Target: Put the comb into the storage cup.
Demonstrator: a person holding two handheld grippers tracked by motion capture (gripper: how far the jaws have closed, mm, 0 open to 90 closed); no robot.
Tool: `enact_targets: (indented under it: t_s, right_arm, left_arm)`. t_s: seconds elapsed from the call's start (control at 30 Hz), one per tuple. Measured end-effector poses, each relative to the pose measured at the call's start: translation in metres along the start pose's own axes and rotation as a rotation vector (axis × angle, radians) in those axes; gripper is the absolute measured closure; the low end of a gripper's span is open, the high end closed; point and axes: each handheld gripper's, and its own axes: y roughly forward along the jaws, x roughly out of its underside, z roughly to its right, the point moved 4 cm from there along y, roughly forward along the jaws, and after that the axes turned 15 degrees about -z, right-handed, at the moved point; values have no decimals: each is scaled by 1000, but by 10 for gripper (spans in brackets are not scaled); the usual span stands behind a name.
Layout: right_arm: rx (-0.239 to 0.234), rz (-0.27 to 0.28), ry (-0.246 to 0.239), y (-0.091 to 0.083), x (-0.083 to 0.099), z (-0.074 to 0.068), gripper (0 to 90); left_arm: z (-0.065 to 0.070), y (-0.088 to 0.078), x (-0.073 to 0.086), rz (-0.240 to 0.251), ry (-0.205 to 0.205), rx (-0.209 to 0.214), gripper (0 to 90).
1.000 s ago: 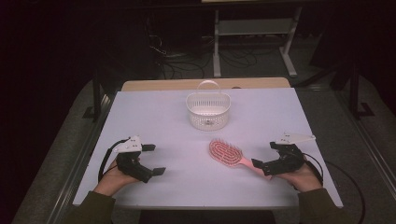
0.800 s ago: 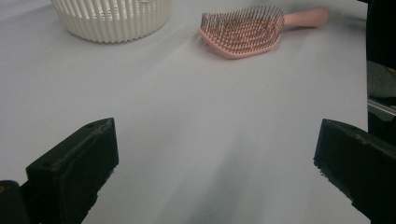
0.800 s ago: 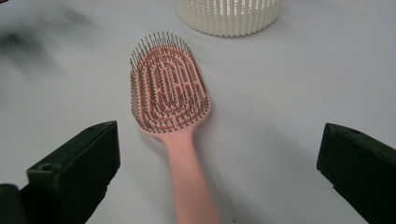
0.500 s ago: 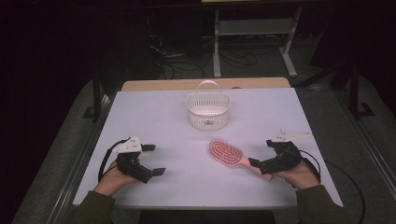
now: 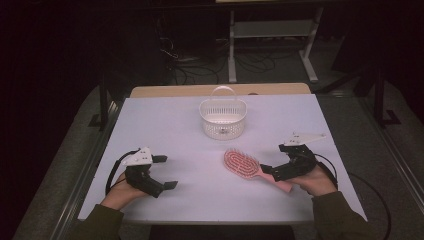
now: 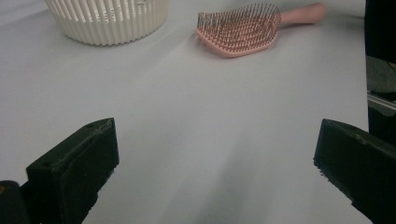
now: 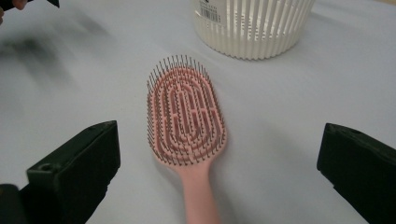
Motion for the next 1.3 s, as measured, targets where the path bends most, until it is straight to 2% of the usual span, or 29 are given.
enact_targets:
  t_s: [0.5, 0.93, 1.3]
  right_arm:
    - [-24, 2, -34, 6, -19, -2, 0]
    - [-36, -8, -56, 13, -32, 5, 0]
    - [-38, -55, -86, 19, -33, 6, 0]
  left_arm:
    - [0, 0, 0, -2, -2, 3, 0]
    - [-1, 0, 1, -1, -8, 4, 0]
    - [-3, -2, 2, 7, -17, 4, 0]
